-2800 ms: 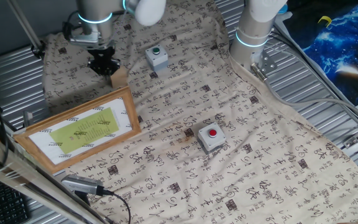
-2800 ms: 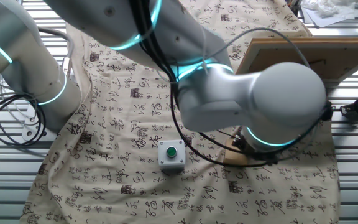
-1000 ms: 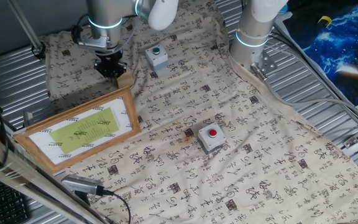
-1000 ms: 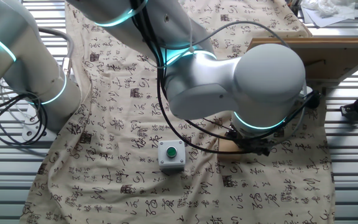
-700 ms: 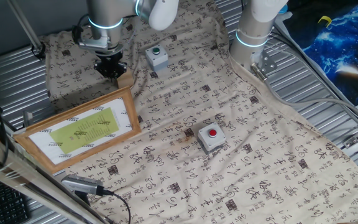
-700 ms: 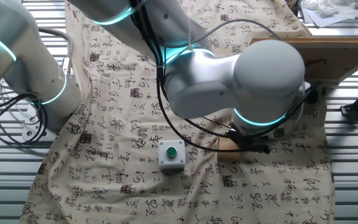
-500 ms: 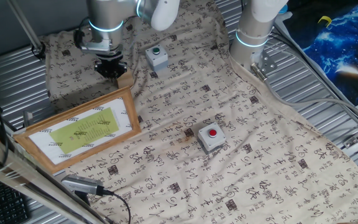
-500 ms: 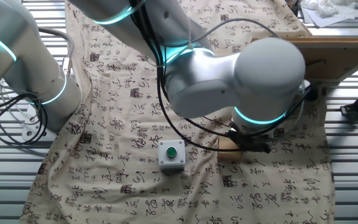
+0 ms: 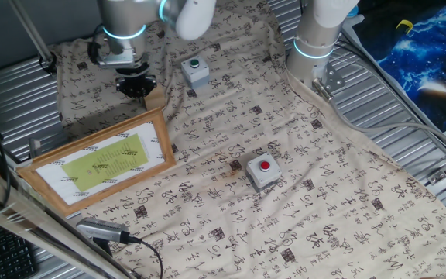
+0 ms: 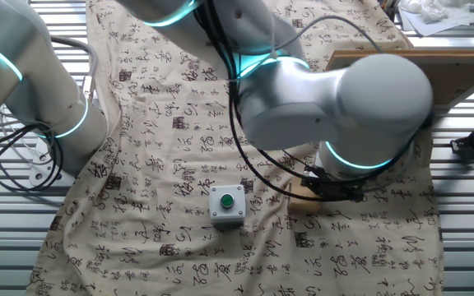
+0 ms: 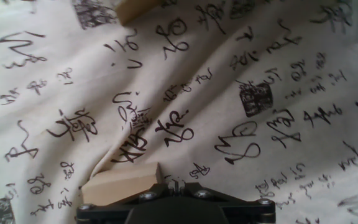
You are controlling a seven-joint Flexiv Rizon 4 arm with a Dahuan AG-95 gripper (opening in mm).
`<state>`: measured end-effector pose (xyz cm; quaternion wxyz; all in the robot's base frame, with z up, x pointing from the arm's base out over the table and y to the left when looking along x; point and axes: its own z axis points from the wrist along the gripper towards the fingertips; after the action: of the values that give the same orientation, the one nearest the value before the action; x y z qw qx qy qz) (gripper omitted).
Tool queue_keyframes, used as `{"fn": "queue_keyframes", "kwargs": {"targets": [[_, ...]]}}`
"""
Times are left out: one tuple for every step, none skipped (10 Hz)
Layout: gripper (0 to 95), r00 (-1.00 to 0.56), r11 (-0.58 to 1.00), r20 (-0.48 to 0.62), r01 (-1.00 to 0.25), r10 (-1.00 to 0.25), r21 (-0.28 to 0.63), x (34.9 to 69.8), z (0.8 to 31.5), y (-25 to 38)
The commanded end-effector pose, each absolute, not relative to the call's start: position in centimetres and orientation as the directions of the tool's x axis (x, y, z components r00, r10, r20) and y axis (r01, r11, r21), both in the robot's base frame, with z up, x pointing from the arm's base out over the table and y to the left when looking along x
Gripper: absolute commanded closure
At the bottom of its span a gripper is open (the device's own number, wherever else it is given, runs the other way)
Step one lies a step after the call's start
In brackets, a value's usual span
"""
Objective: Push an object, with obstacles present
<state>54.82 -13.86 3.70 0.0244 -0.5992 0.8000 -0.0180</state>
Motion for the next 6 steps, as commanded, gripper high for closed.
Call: {"fn": "queue_keyframes", "kwargs": {"targets": [[95.0,-0.291,0.291,-0.015,-0.954,-0.957,-0.066,54.77,3.72,-13.85],[95.0,-0.291,0.291,-0.015,-0.955,-0.957,-0.064,54.78,3.72,-13.85],[95.0,-0.294,0.294,-0.016,-0.954,-0.956,-0.061,54.78,3.7,-13.81],[95.0,-0.298,0.299,-0.019,-0.953,-0.954,-0.057,54.79,3.7,-13.72],[95.0,-0.3,0.301,-0.018,-0.952,-0.954,-0.057,54.79,3.72,-13.64],[95.0,-0.307,0.308,-0.021,-0.95,-0.951,-0.052,54.71,3.85,-13.49]]}}
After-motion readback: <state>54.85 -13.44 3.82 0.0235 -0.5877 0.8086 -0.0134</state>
